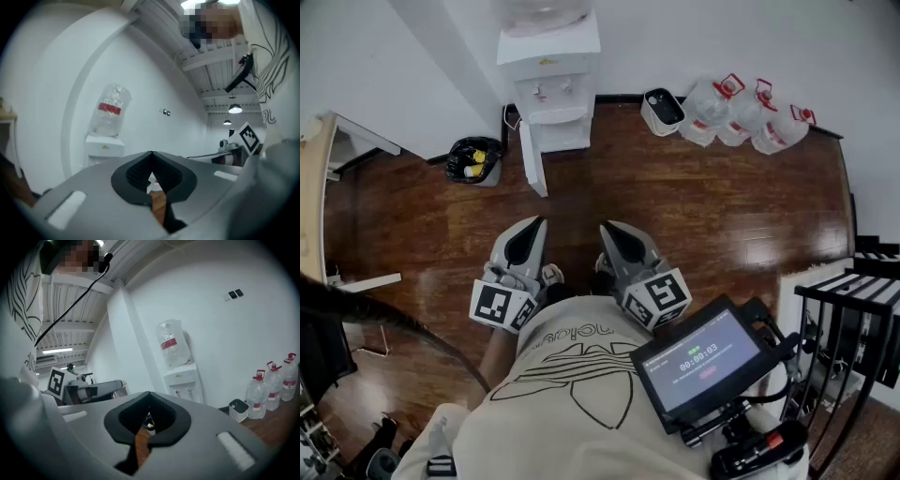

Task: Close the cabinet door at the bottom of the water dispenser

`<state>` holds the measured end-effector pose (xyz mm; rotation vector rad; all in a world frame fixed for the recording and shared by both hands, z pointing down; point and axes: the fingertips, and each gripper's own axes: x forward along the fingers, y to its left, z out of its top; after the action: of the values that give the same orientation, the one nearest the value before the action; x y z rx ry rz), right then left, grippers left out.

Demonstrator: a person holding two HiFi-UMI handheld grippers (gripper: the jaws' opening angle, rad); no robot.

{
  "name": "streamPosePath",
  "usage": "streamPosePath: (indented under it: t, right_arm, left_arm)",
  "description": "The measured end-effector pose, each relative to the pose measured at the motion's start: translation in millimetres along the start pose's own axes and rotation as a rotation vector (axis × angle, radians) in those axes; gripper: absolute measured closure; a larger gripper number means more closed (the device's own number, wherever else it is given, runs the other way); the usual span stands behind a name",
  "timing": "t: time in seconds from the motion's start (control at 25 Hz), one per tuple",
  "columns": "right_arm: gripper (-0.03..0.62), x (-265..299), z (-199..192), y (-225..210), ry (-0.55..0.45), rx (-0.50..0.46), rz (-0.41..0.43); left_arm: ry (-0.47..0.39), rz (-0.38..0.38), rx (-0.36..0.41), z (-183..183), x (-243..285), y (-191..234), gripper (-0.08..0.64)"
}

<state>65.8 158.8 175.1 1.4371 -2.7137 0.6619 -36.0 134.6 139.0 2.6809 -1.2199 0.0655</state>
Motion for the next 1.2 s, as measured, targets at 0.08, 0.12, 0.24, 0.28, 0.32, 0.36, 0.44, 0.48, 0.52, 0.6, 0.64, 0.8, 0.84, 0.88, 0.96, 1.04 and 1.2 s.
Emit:
streamPosePath:
  t: [0.08, 0.12, 0.24, 0.28, 0.32, 0.36, 0.44, 0.48, 0.52, 0.6, 0.64, 0.8, 0.84, 0.88, 0.96, 1.04, 1.2]
  right_arm:
    - [0.591, 1, 3, -19, 0.008, -0.005, -0.011]
    - [0.591, 0, 5, -29, 0.012, -0.006, -0.014]
    - [0.591, -3, 9, -55, 0.02, -0.01, -0.015]
    - [0.591, -5, 11, -63, 0.024, -0.011, -0.012]
    - [0.591, -6, 12, -70, 0.026, -0.008, -0.01]
    - [0.591, -7, 13, -77, 0.027, -0.003, -0.009]
    - [0.591, -6, 15, -89, 0.026, 0.003, -0.004]
    - [0.59, -4, 16, -94, 0.026, 0.0, 0.002]
    - [0.591, -1, 17, -98, 0.029, -0.005, 0.01]
    - [0.591, 7, 18, -105, 0.04, -0.013, 0.028]
    - [0.591, 12, 19, -106, 0.048, -0.016, 0.037]
    - [0.591, 38, 16, -103, 0.075, -0.03, 0.075]
    - [0.591, 48, 15, -103, 0.076, -0.035, 0.074]
    - [0.591, 58, 13, -104, 0.075, -0.041, 0.067]
    - [0.591, 79, 7, -106, 0.07, -0.045, 0.055]
    - [0.59, 99, -6, -107, 0.065, -0.043, 0.051]
    - [0.591, 149, -54, -126, 0.069, -0.083, 0.03]
  left_arm:
    - [-0.039, 0.101, 0.026, 7, 9, 33, 0.543]
    - [-0.06, 0.146, 0.023, 12, 11, 49, 0.543]
    - [-0.086, 0.233, 0.022, 29, 7, 81, 0.543]
    - [-0.069, 0.248, 0.034, 31, 3, 84, 0.543]
    - [-0.046, 0.255, 0.039, 32, -2, 85, 0.543]
    - [-0.024, 0.253, 0.037, 31, -6, 84, 0.543]
    - [0.011, 0.222, 0.035, 30, -14, 79, 0.543]
    - [0.022, 0.201, 0.044, 30, -18, 77, 0.543]
    - [0.029, 0.189, 0.059, 31, -22, 77, 0.543]
    - [0.045, 0.216, 0.077, 32, -34, 85, 0.543]
    - [0.056, 0.242, 0.077, 30, -40, 92, 0.543]
    - [0.155, 0.315, 0.089, -9, -34, 117, 0.543]
    - [0.174, 0.313, 0.089, -22, -25, 122, 0.543]
    - [0.179, 0.311, 0.083, -36, -13, 129, 0.543]
    - [0.155, 0.317, 0.056, -58, 12, 144, 0.543]
    - [0.106, 0.312, 0.012, -82, 34, 158, 0.543]
    - [0.097, 0.262, -0.008, -155, 62, 189, 0.543]
